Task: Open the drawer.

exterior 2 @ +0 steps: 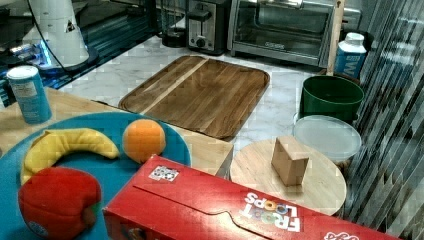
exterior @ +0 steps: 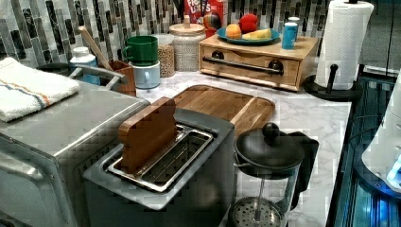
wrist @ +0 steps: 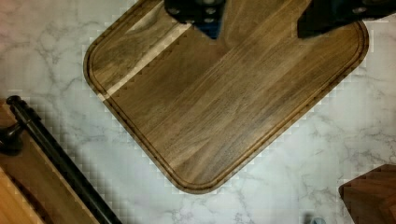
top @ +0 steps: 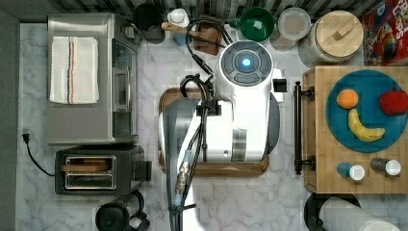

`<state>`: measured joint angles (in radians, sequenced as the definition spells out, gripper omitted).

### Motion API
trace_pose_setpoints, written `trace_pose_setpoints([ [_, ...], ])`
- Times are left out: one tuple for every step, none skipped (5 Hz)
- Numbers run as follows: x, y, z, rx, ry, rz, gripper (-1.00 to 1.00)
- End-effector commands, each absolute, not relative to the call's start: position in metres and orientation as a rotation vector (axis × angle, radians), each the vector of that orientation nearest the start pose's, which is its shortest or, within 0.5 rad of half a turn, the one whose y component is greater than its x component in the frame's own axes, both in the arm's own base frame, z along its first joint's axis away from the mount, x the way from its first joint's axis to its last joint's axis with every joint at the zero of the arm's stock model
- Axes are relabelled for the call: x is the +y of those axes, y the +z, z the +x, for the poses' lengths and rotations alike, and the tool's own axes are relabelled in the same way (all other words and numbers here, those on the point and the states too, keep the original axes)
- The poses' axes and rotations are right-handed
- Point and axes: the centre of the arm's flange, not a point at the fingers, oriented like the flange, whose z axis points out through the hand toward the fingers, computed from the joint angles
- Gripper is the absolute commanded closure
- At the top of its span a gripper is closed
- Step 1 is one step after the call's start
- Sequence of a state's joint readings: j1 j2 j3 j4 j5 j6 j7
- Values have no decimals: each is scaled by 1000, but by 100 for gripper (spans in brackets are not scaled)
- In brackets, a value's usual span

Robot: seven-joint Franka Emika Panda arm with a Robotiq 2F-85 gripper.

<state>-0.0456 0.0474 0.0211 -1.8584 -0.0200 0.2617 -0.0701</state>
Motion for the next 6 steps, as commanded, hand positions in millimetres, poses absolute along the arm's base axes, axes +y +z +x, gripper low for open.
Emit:
trace_pose_setpoints([
  [-19, 483, 567, 1147, 98, -2967, -100],
  [-19, 483, 567, 1147, 98, -2967, -100],
  [-25, 473, 559, 1025, 112, -3043, -100],
  [-41, 464, 554, 817, 113, -3115, -100],
  [-57, 459, 552, 597, 134, -3161, -100],
  [-77, 460, 554, 391, 150, -3226, -100],
])
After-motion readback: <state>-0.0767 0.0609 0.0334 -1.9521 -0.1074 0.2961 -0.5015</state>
